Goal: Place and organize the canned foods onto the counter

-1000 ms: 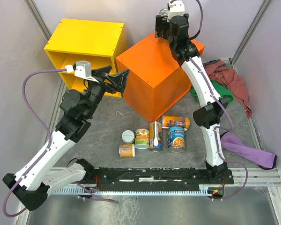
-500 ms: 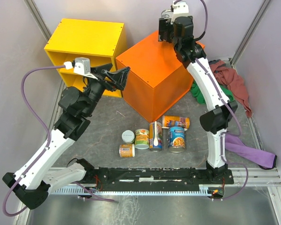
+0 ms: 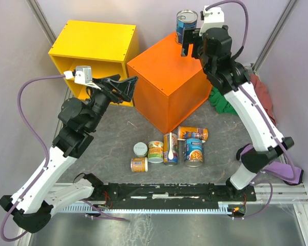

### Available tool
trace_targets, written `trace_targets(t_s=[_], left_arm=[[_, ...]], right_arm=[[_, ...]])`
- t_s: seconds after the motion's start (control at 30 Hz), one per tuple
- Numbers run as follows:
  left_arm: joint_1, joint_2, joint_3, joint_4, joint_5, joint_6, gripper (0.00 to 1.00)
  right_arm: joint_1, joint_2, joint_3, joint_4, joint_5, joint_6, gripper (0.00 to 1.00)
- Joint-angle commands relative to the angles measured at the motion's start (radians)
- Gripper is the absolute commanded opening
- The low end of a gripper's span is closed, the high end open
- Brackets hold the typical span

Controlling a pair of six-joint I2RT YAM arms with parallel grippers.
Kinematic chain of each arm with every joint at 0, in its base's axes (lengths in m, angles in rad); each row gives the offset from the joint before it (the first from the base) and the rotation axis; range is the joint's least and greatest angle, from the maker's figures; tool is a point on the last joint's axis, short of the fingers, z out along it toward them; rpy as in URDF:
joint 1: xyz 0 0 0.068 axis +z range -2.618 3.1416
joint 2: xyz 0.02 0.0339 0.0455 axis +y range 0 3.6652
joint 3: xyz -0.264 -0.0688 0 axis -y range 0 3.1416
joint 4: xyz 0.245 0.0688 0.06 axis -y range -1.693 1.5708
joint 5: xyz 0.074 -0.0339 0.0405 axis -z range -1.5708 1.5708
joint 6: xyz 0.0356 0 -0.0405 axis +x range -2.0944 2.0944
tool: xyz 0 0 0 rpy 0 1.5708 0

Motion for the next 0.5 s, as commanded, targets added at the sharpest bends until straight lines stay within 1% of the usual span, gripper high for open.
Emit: trace_targets(t_s=[0.0,0.07,0.2,0.33,0.47], left_arm=[[-0.004,-0.004,0.036,-0.111,-0.037,-0.074,0.95],[-0.004,-0.005,0.031,-0.151,-0.037,-0.101,0.94],[-0.004,-0.017,-0.001,-0.173,-0.043,-0.151,0.94],[-0.004,-0.02,-0.016,-0.201,-0.059,-0.166,0.93],[-0.004,-0.016,-0.028,-0.227,-0.055,-0.184,0.93]], right_arm=[[0.067,-0.139,-0.063,-0.143,0.126,0.061,0.99],[0.088,-0.213,-0.111,-0.223,0.162,0.116,0.99],[0.134,-0.361,-0.269,-0.347,0.192,0.246,1.0],[0.152,-0.472,-0.422,-0.489,0.172,0.385,1.0],[0.162,-0.55,-0.573,-0.588,0.12,0.525,1.0]])
